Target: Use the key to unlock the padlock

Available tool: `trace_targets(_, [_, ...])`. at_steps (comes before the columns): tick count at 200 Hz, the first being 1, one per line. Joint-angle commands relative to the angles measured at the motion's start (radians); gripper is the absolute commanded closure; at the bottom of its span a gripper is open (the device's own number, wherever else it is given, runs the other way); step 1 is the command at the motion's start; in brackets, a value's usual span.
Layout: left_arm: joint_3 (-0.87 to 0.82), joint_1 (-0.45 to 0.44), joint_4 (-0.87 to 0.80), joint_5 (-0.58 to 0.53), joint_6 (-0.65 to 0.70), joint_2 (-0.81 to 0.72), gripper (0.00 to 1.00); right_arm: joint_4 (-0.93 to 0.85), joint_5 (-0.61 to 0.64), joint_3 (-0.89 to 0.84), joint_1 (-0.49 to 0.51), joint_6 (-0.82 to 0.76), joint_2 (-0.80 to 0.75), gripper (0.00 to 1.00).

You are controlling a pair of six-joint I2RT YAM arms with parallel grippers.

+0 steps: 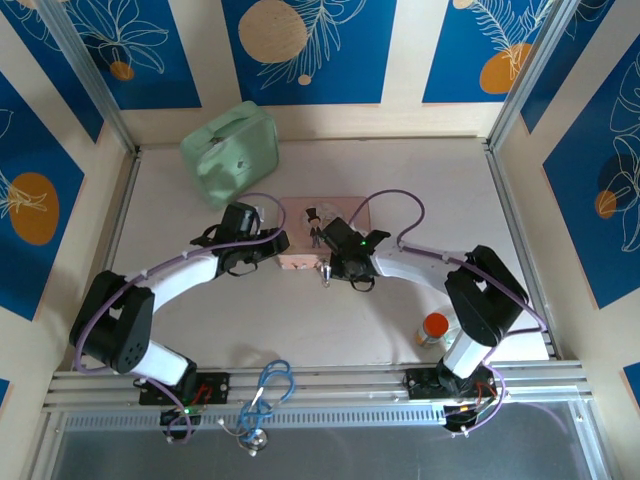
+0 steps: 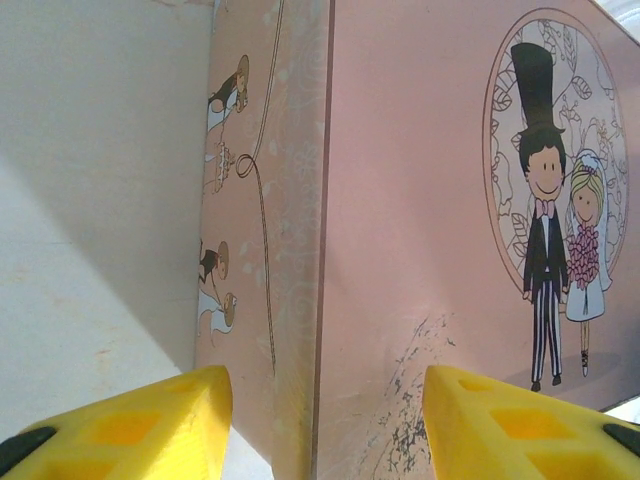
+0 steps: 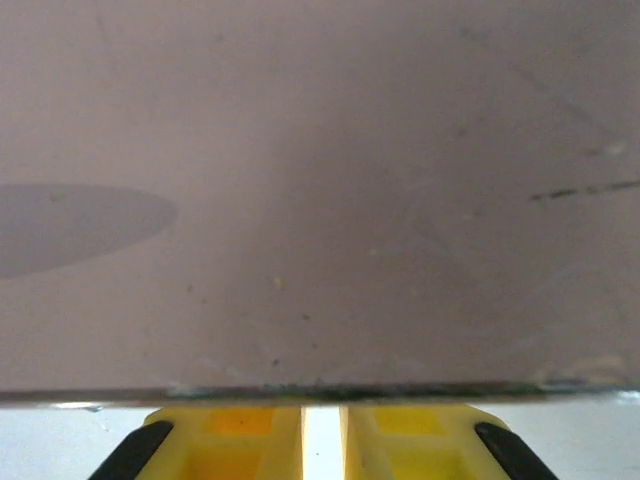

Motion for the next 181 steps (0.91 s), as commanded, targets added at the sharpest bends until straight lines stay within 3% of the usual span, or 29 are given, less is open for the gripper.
trace_targets(1, [0.033,0.01,-0.009,0.015,0.027,0.028,0.49,-0.019,-0.008,0.033,0.013,0.001,0.033,0.83])
trace_targets(181, [-0.025,0.01,0.029,0.035,0.006,0.035,0.55,-0.075,0.109,0.244,0.148,-0.146,0.201,0.9])
